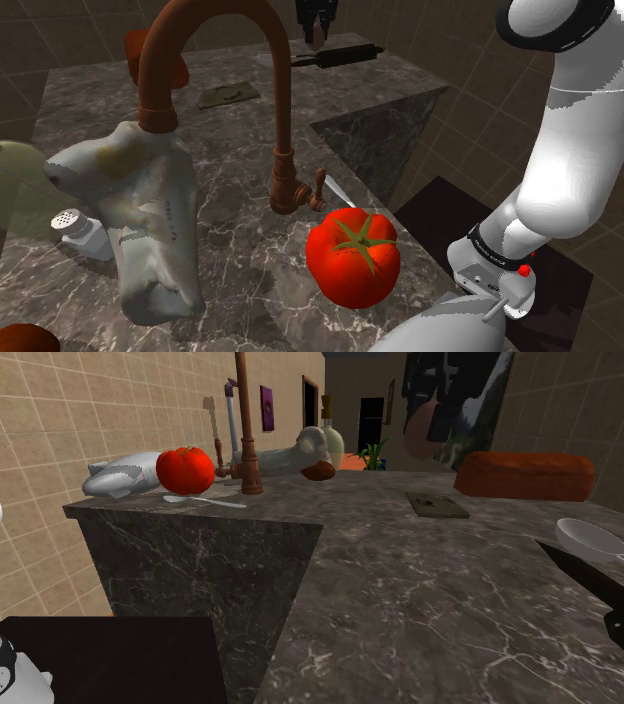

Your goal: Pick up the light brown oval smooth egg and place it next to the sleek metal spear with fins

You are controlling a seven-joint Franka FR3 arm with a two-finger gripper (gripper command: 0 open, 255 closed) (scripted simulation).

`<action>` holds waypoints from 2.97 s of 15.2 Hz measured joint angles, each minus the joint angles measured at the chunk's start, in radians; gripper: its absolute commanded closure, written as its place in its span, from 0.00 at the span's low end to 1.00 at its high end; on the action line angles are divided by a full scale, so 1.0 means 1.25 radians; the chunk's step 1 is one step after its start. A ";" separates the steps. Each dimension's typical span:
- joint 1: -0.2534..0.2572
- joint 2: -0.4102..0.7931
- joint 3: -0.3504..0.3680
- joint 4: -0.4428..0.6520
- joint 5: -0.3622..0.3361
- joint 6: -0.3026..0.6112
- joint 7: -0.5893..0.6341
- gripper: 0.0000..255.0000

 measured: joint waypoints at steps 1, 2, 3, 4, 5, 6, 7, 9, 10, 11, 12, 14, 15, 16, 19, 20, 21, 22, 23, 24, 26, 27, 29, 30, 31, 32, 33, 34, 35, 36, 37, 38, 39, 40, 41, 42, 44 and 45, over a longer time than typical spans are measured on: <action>-0.001 -0.003 0.000 -0.015 0.001 0.011 0.000 1.00; -0.003 -0.009 0.000 -0.033 0.002 0.024 -0.003 1.00; -0.005 -0.011 -0.001 -0.046 0.002 0.035 -0.004 1.00; -0.006 -0.014 -0.001 -0.061 0.003 0.047 -0.005 1.00; -0.009 -0.026 -0.001 -0.091 0.005 0.065 -0.008 1.00; -0.009 -0.025 -0.001 -0.102 0.005 0.077 -0.007 1.00; -0.010 -0.031 -0.001 -0.118 0.005 0.087 -0.008 1.00; -0.013 -0.041 -0.001 -0.158 0.007 0.117 -0.009 1.00; -0.014 -0.042 -0.002 -0.171 0.008 0.129 -0.011 1.00; -0.015 -0.046 -0.002 -0.187 0.008 0.141 -0.012 1.00; -0.015 -0.047 -0.001 -0.199 0.008 0.152 -0.011 1.00; -0.016 -0.049 -0.002 -0.225 0.009 0.176 -0.013 1.00; -0.017 -0.050 -0.002 -0.235 0.009 0.185 -0.013 1.00; -0.018 -0.051 -0.003 -0.249 0.009 0.197 -0.015 1.00; -0.019 -0.054 -0.003 -0.286 0.010 0.231 -0.016 1.00; -0.020 -0.055 -0.003 -0.299 0.010 0.243 -0.017 1.00; -0.020 -0.057 -0.003 -0.311 0.010 0.253 -0.017 1.00; -0.020 -0.057 -0.003 -0.323 0.010 0.266 -0.017 1.00; -0.020 -0.057 -0.003 -0.328 0.010 0.271 -0.017 1.00; -0.020 -0.055 -0.003 -0.330 0.010 0.274 -0.017 1.00; -0.020 -0.055 -0.003 -0.331 0.010 0.276 -0.017 1.00; -0.020 -0.054 -0.003 -0.331 0.010 0.277 -0.017 1.00; -0.020 -0.054 -0.003 -0.332 0.010 0.277 -0.017 0.00; -0.020 -0.054 -0.003 -0.332 0.010 0.277 -0.017 0.00; -0.020 -0.054 -0.003 -0.332 0.010 0.277 -0.017 0.00; -0.020 -0.054 -0.003 -0.332 0.010 0.277 -0.017 0.00; -0.020 -0.054 -0.003 -0.332 0.010 0.277 -0.017 0.00; -0.020 -0.054 -0.003 -0.332 0.010 0.277 -0.017 0.00; -0.020 -0.054 -0.003 -0.332 0.010 0.277 -0.017 0.00; -0.020 -0.056 -0.003 -0.323 0.010 0.267 -0.018 0.00; -0.020 -0.051 -0.004 -0.298 0.009 0.248 -0.017 0.00; -0.019 -0.050 -0.003 -0.270 0.009 0.221 -0.016 0.00; -0.019 -0.046 -0.003 -0.238 0.008 0.194 -0.017 0.00; -0.018 -0.041 -0.004 -0.223 0.008 0.184 -0.016 0.00; -0.017 -0.038 -0.003 -0.213 0.007 0.176 -0.016 0.00; -0.017 -0.037 -0.004 -0.208 0.007 0.172 -0.016 0.00; -0.017 -0.036 -0.003 -0.204 0.007 0.168 -0.016 0.00; -0.017 -0.036 -0.004 -0.203 0.007 0.167 -0.016 0.00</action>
